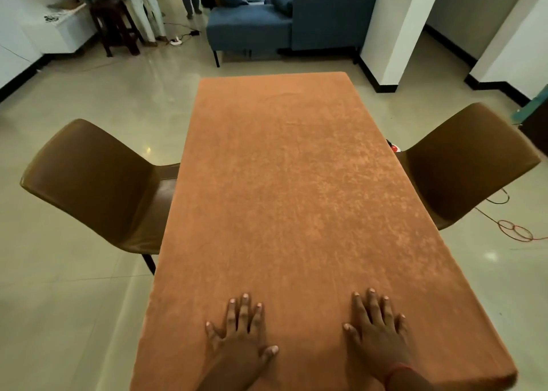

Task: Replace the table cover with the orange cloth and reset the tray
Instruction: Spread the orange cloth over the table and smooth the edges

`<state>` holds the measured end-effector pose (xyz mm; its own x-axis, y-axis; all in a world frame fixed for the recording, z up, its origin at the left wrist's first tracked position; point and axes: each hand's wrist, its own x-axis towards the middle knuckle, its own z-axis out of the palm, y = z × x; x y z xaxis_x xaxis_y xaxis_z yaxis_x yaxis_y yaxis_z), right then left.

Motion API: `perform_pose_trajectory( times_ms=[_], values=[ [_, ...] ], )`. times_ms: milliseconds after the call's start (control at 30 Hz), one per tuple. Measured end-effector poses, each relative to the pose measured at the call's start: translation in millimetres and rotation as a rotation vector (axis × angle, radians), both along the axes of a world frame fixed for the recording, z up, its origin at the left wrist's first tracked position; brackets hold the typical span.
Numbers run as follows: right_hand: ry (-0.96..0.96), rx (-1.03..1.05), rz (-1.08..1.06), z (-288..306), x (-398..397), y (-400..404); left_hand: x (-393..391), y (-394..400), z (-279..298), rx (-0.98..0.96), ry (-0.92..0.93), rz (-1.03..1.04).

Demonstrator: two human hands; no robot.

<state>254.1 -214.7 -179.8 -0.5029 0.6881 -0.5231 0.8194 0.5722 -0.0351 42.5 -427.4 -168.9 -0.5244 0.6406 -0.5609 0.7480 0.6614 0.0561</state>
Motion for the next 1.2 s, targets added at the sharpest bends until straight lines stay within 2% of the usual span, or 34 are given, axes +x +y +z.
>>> perform_pose_trajectory(
  times_ms=[667,967,1200],
  values=[
    [-0.003,-0.048,0.058,6.1,49.8,-42.6,49.5,-34.7,7.1,-0.177,-0.093,0.062],
    [-0.005,-0.071,0.045,8.1,60.9,-58.6,65.6,-56.3,8.2,-0.16,-0.054,0.044],
    [0.08,-0.038,0.101,5.5,68.1,-56.5,66.2,-59.9,9.9,-0.117,-0.055,0.07]
  ],
)
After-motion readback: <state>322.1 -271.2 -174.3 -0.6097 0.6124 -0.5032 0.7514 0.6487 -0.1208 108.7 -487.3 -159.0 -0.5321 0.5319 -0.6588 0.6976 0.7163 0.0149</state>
